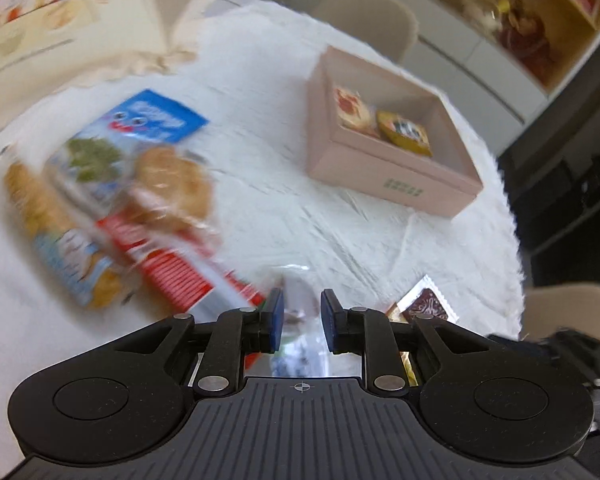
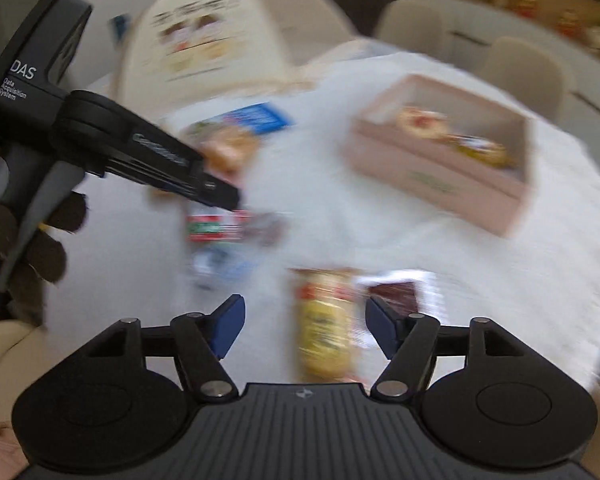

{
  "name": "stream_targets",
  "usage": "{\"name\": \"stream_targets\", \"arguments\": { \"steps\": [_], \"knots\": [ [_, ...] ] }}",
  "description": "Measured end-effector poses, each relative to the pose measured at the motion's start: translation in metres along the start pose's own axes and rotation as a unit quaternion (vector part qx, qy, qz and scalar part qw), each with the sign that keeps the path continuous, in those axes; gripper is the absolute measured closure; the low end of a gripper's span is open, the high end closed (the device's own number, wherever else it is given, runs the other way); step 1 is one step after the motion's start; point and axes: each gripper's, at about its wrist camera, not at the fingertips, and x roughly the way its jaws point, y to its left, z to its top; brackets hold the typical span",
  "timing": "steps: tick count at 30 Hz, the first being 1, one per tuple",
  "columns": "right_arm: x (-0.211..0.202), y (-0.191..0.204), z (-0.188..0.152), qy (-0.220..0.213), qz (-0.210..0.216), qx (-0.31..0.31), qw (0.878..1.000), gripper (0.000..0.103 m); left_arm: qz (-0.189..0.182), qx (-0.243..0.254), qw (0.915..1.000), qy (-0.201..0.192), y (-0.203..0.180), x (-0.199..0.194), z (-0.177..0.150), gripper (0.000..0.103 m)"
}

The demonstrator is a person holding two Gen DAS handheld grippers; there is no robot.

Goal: Organize snacks

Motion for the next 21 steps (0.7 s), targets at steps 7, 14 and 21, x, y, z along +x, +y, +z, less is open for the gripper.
{"name": "stream_targets", "arguments": {
  "steps": [7,14,21],
  "knots": [
    [-0.015,-0.038,-0.029,0.010,-0.054,0.063,0.996,0.035,0.084,0.077,0.9932,0.023,-0.023,0.046,0.001,0.069],
    [-0.012,-0.041,-0.047,0.013,-0.128,0.032,0.991,0.034,0.059,0.056,0.9958,0.042,-0.017,0.052,-0.001,0.065],
    [-0.003,-0.049,-0.040,0.008,-0.078,0.056,0.995,0.034,0.013,0.076,0.9948,0.066,-0.038,0.035,-0.038,0.064]
  ]
}}
